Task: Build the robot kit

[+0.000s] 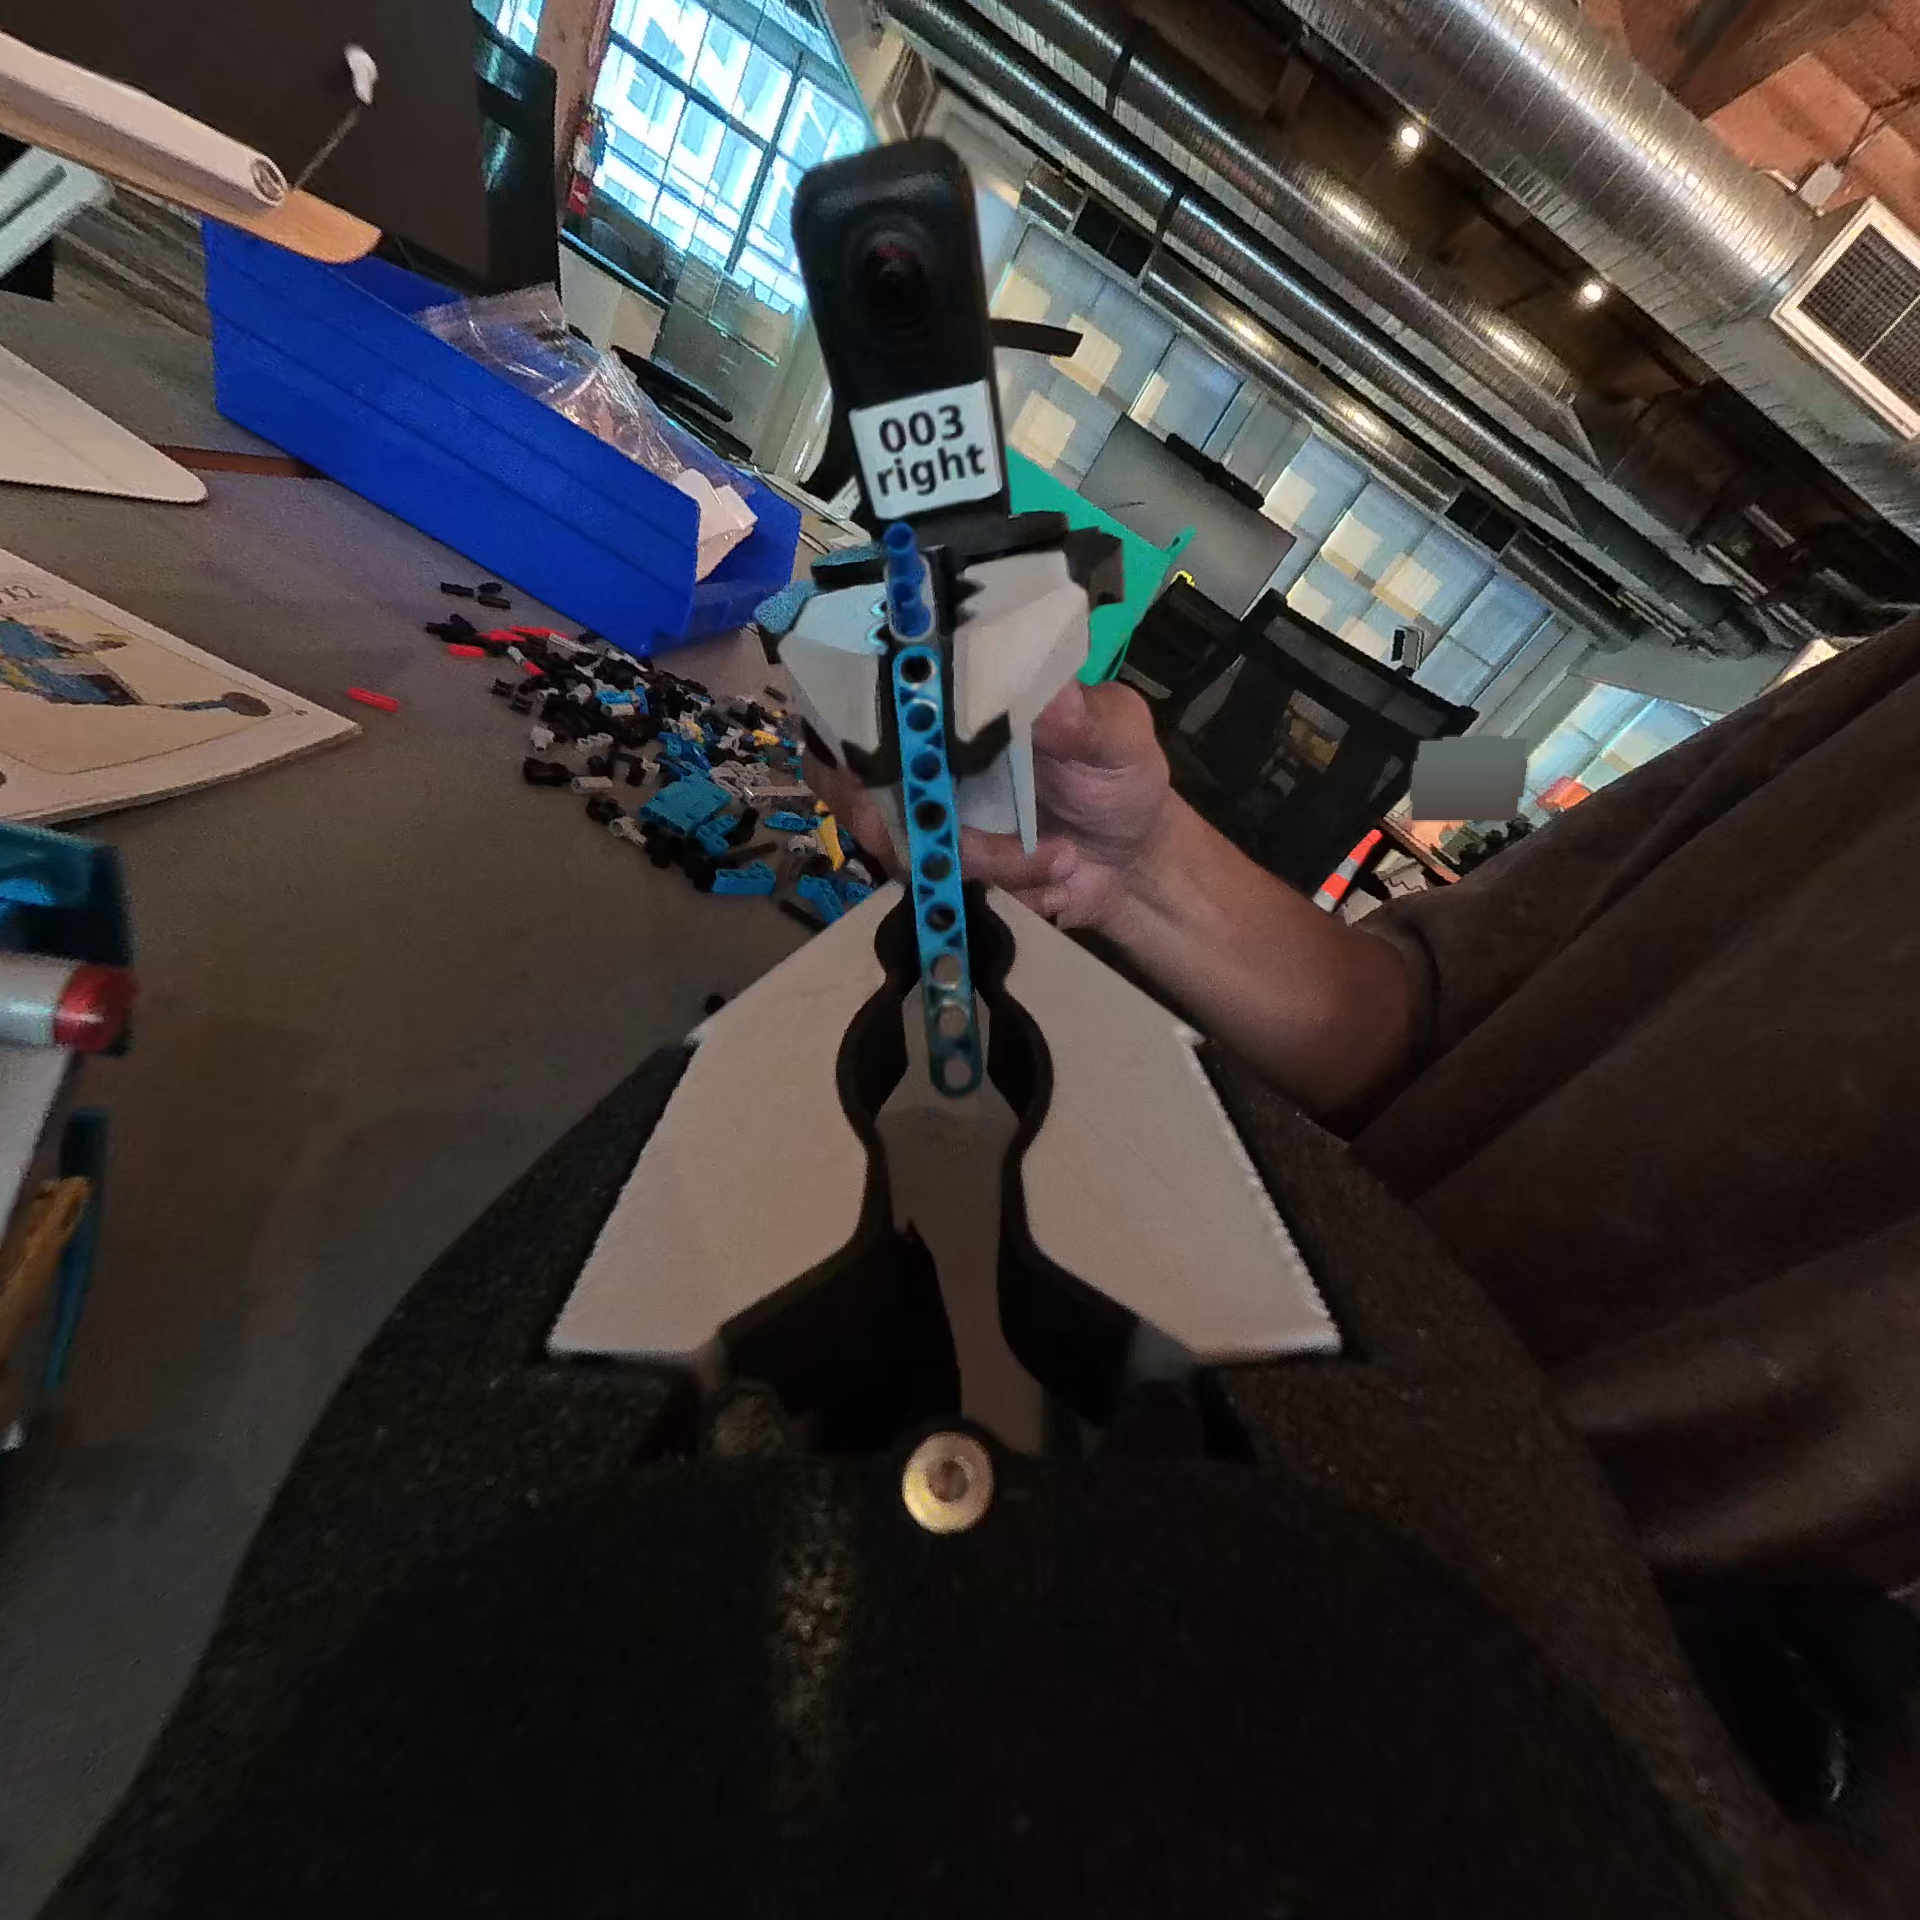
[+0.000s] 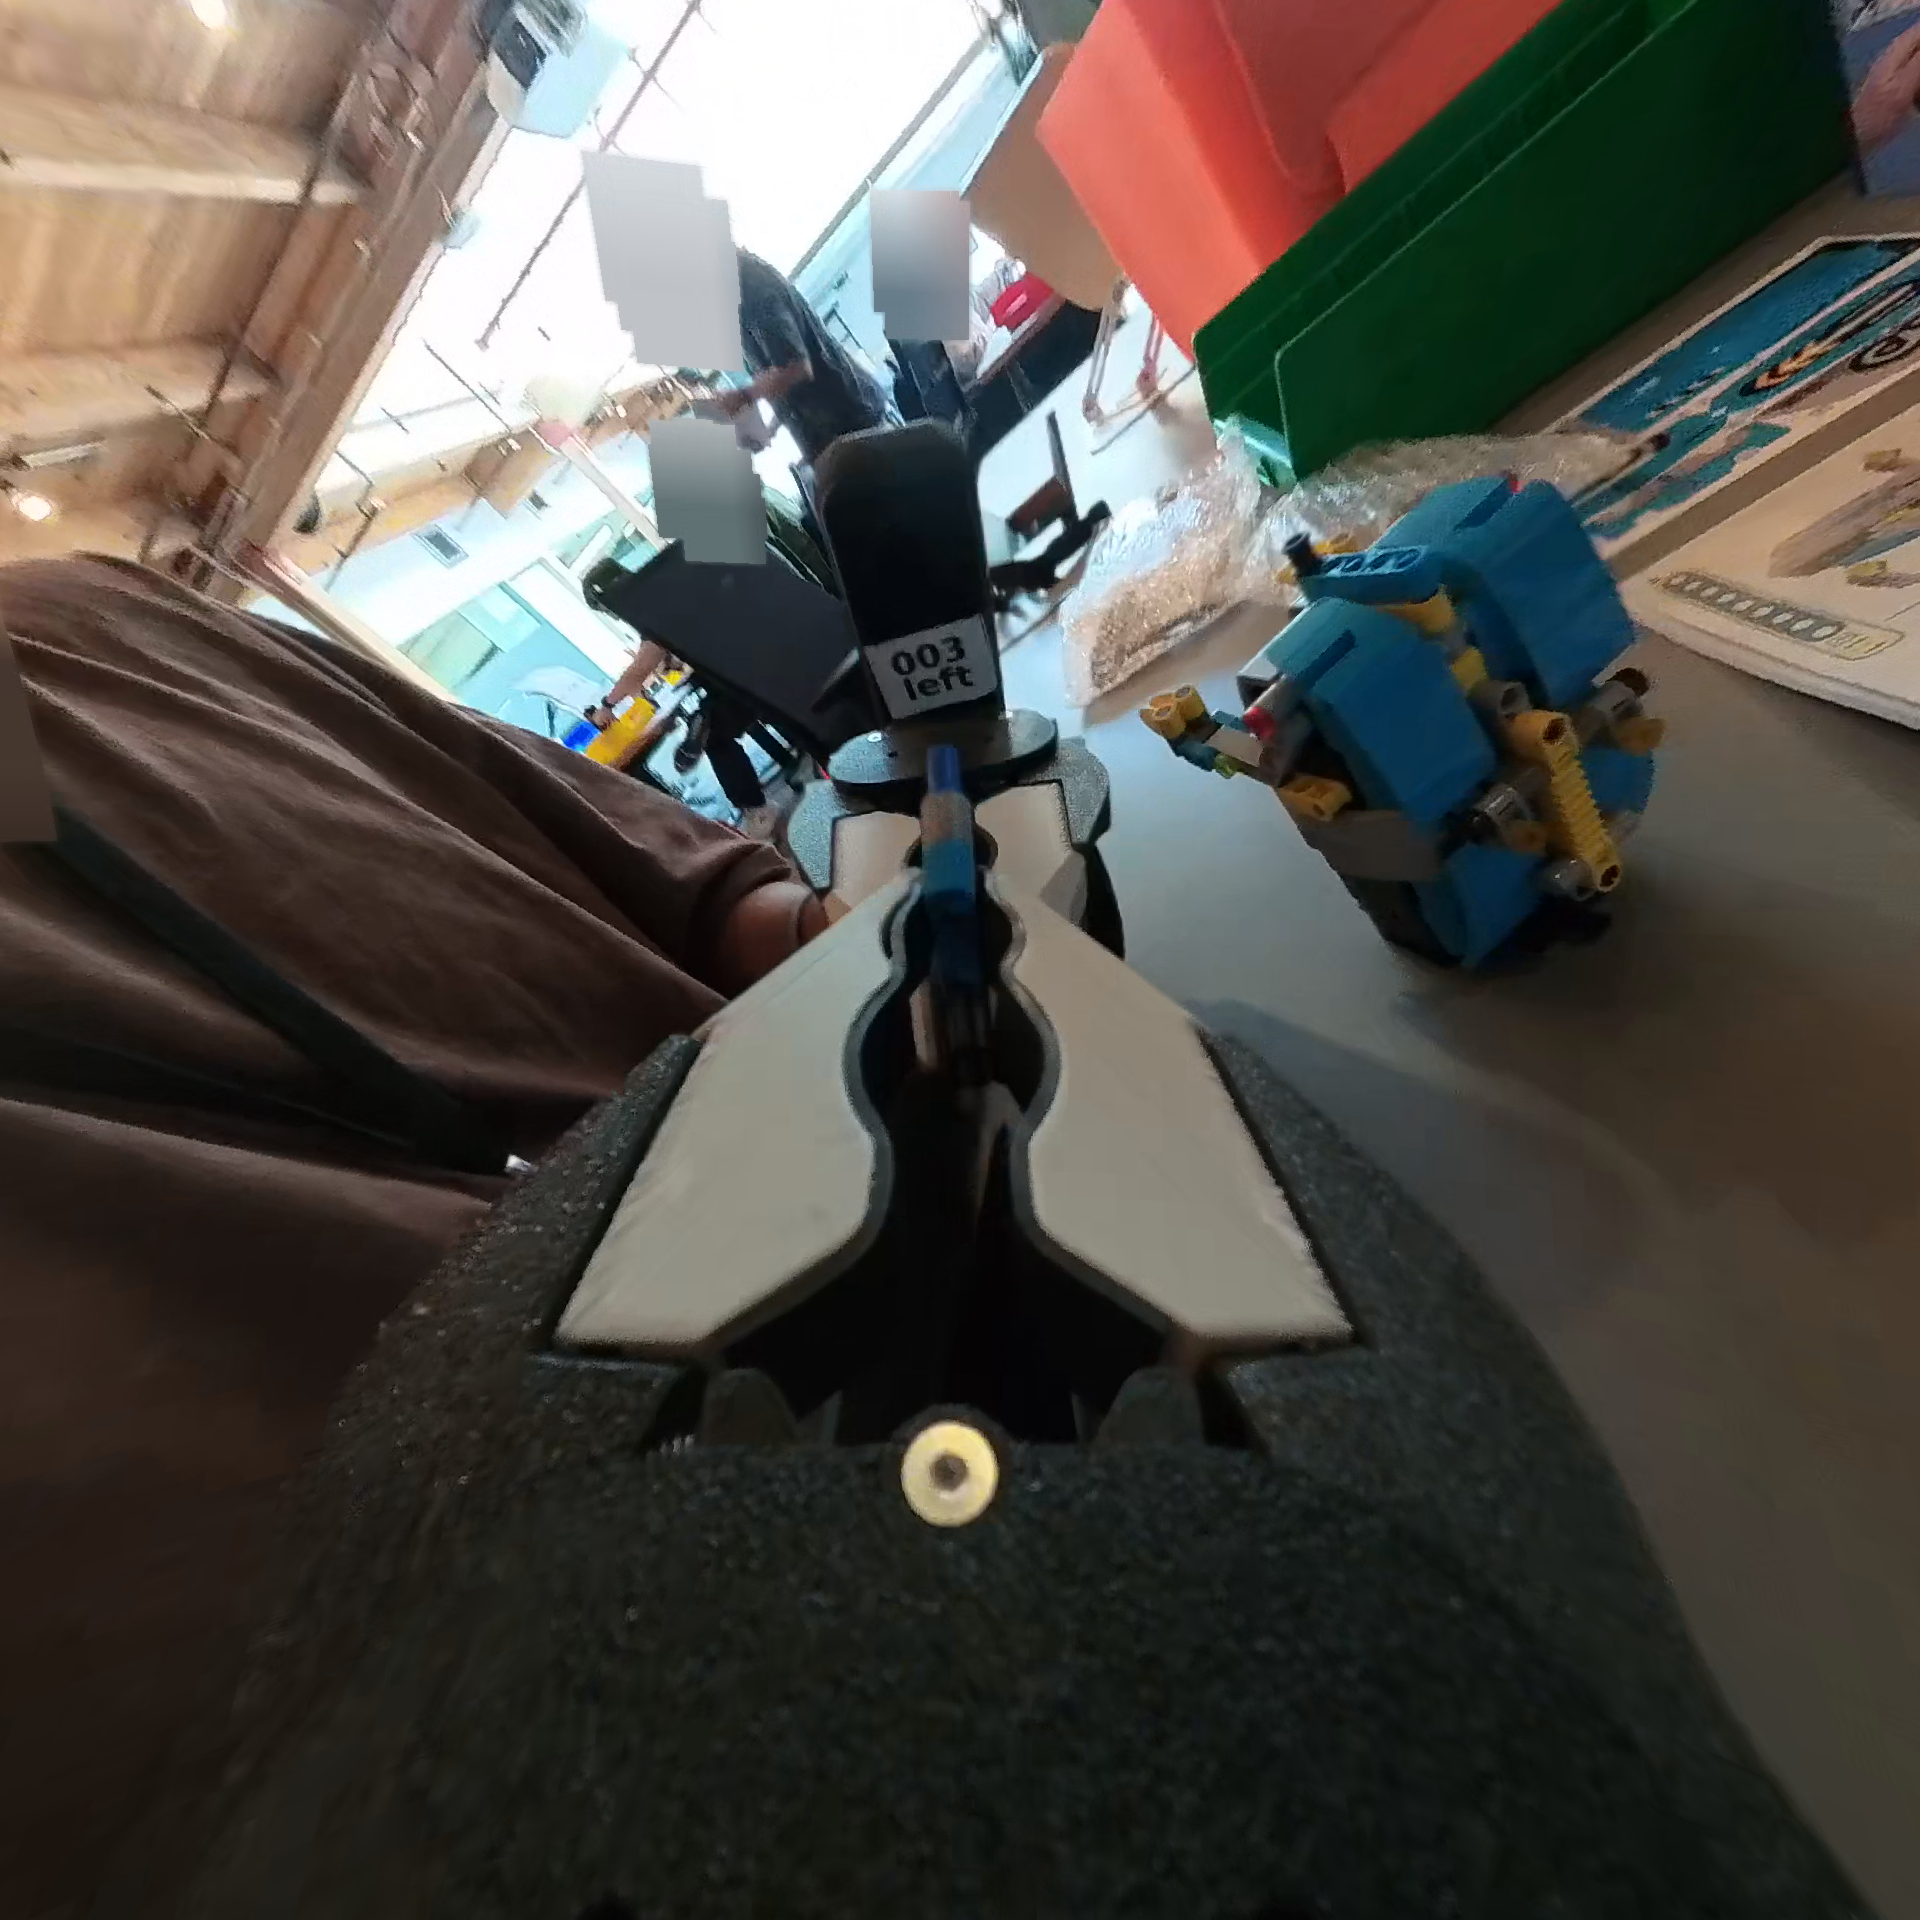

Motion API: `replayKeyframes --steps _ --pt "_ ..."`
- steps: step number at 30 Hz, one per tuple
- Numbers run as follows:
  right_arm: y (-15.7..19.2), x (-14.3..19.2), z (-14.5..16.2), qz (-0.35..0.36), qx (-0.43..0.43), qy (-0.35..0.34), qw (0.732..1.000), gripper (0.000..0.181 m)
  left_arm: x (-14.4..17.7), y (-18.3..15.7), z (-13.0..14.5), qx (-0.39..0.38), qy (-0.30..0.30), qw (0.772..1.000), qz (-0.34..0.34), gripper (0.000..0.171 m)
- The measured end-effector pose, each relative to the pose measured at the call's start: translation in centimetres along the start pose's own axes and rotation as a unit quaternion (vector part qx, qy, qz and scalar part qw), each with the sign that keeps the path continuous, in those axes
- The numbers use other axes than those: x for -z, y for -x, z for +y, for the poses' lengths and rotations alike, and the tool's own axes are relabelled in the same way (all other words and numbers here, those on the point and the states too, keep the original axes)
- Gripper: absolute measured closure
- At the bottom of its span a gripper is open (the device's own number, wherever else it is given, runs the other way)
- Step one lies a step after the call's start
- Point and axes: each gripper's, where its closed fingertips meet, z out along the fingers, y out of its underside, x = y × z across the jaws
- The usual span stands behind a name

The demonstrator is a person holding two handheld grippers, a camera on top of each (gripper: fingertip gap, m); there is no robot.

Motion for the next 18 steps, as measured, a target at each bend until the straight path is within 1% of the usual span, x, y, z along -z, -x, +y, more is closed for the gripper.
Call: replayKeyframes --steps 2,3,5,8,11,12,13,15,16,18 --pt "-0.2 0.7 -0.4 -0.004 -0.012 -0.012 1.0 0.175 0.3 0.2 -0.3 -0.001 -0.006 1.0 -0.004 0.163" --pt "-0.4 1.0 -0.5 -0.002 -0.015 -0.014 1.0 0.174 0.5 0.3 -0.6 0.005 -0.014 1.0 -0.003 0.159" --pt "-0.7 1.5 -0.7 0.001 -0.021 -0.02 1.0 0.174 1.1 0.3 -1.2 0.019 -0.026 0.999 0.01 0.157" --pt "-0.5 1.3 -0.1 0.0 -0.021 0.001 1.0 0.173 1.0 0.3 -1.1 0.024 -0.02 0.999 0.02 0.157" --pt "-0.7 0.3 0.9 0.014 -0.013 0.031 0.999 0.174 0.8 0.5 -0.5 0.004 -0.007 1.0 0.003 0.164" --pt "-0.7 0.2 0.8 0.018 -0.007 0.027 0.999 0.173 0.9 0.6 -0.7 0.008 -0.01 1.0 0.003 0.165" --pt "-0.8 0.3 0.5 0.025 0.004 0.016 1.0 0.172 1.1 0.9 -1.0 0.018 -0.021 1.0 0.001 0.165" --pt "-1.3 1.0 0.1 0.057 0.028 -0.012 0.998 0.157 1.7 1.4 -1.9 0.044 -0.049 0.998 0.001 0.165" --pt "-1.7 1.5 0.4 0.072 0.033 -0.011 0.997 0.155 2.0 1.5 -2.3 0.053 -0.061 0.997 0.005 0.165" --pt "-1.8 1.9 1.2 0.086 0.044 -0.003 0.995 0.158 2.3 1.5 -2.9 0.063 -0.08 0.995 0.01 0.165"
